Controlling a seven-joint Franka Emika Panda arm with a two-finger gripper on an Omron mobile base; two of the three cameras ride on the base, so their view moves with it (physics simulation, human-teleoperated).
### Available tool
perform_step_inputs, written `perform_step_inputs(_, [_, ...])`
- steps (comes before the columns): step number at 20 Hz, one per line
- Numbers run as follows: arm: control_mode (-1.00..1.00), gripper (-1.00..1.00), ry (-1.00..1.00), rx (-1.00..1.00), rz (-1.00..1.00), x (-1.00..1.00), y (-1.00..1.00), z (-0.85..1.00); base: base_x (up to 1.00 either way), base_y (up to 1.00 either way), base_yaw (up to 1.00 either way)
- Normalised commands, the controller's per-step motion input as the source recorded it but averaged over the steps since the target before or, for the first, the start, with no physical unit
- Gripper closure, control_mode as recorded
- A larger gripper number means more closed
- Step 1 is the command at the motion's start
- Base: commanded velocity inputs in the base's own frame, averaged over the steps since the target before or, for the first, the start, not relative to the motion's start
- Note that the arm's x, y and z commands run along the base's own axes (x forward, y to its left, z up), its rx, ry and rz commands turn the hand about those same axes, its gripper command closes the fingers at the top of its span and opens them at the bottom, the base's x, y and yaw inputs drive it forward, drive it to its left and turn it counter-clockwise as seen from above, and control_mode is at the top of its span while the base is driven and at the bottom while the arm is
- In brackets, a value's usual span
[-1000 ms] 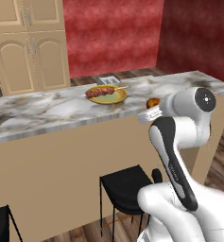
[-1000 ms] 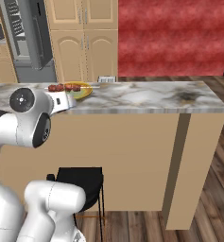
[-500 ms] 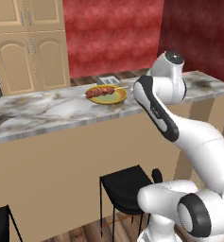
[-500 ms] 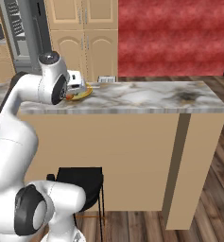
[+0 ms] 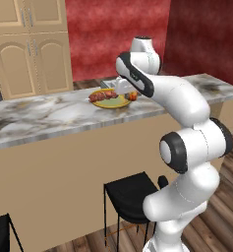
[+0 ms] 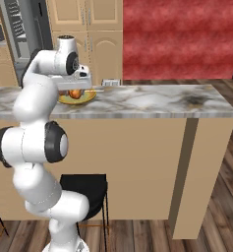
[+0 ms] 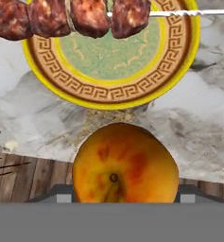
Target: Pick up the tangerine and peach from the fridge and place one fruit on each plate on the dining counter.
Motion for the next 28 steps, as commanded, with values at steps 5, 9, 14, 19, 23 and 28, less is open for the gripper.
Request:
perform_step_inputs(5, [-1.0,1.0,-0.28,0.0,-0.01,0.42,0.25,-0.59,0.0,0.0,0.0])
perform_step_inputs(9, [-1.0,1.0,-0.31,0.0,-0.04,0.32,0.3,-0.14,0.0,0.0,0.0])
perform_step_inputs(14, [-1.0,1.0,-0.16,0.0,-0.08,0.18,0.12,-0.03,0.0,0.0,0.0])
perform_step_inputs(19, [-1.0,1.0,0.07,0.0,-0.07,0.05,0.0,-0.11,0.0,0.0,0.0])
perform_step_inputs(23, [-1.0,1.0,0.08,0.0,-0.05,0.0,0.0,-0.14,0.0,0.0,0.0])
perform_step_inputs(28, [-1.0,1.0,0.04,0.0,-0.05,0.0,0.0,-0.11,0.0,0.0,0.0])
